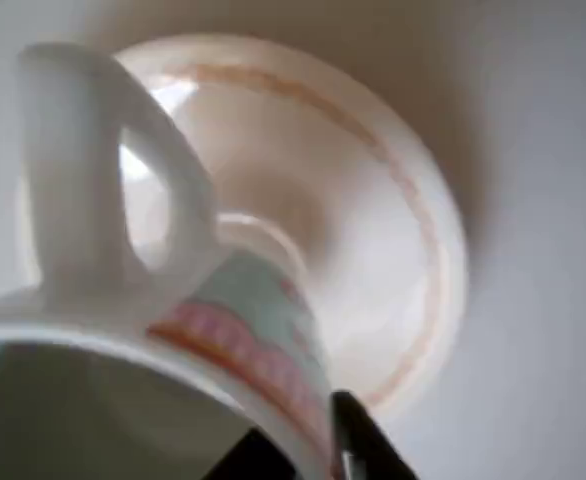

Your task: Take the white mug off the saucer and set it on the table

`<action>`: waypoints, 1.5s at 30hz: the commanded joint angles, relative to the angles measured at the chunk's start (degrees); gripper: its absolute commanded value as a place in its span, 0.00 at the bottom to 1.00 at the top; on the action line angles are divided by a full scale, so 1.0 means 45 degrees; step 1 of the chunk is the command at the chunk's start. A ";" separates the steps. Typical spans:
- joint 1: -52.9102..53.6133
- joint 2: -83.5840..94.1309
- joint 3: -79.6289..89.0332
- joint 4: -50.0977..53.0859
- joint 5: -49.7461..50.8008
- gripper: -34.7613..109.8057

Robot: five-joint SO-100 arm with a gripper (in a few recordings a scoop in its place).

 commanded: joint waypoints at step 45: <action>0.9648 -0.2988 -0.2266 -0.0820 -0.9160 0.23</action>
